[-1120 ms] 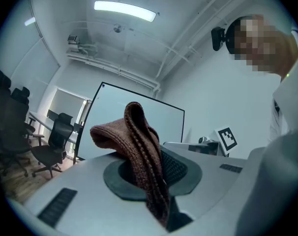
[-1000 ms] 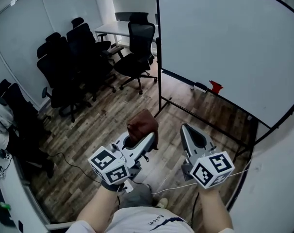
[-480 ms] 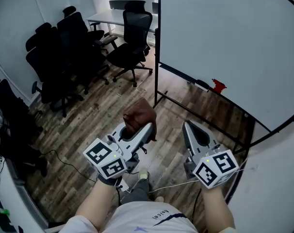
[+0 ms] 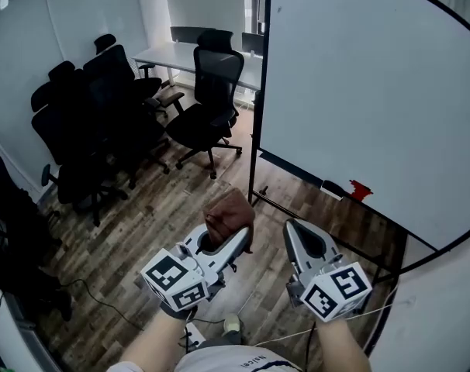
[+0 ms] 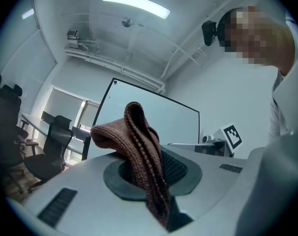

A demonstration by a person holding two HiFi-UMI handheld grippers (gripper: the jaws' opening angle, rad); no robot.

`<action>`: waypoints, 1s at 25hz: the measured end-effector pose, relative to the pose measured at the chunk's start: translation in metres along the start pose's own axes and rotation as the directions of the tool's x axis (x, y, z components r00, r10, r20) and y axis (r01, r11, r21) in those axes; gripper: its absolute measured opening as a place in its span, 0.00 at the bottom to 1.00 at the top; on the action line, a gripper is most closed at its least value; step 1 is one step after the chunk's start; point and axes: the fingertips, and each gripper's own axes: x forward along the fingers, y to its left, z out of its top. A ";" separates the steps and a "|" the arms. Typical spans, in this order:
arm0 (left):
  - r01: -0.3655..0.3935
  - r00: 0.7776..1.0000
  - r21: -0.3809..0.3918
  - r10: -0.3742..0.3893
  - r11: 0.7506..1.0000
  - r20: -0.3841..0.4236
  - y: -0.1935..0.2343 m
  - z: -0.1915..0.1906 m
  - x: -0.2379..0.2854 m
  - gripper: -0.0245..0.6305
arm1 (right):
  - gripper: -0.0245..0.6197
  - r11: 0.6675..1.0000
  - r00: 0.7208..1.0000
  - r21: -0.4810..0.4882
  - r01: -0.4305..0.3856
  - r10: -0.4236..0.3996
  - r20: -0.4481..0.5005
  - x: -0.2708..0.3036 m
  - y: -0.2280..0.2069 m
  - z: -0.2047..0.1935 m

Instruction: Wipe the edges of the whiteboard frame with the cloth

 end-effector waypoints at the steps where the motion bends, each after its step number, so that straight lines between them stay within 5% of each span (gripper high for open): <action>1: 0.004 1.000 0.000 -0.004 1.000 -0.001 0.009 0.001 0.005 0.14 | 0.04 1.000 1.000 -0.003 0.005 -0.005 0.001 0.008 -0.003 0.001; 10: 0.009 1.000 -0.016 -0.010 1.000 -0.022 0.057 -0.002 0.075 0.14 | 0.04 1.000 1.000 -0.010 0.010 -0.010 -0.002 0.063 -0.069 0.018; 25: -0.187 0.982 0.017 0.187 0.982 -0.008 0.147 0.017 0.195 0.14 | 0.04 0.978 0.978 0.003 -0.207 0.207 -0.002 0.169 -0.188 0.060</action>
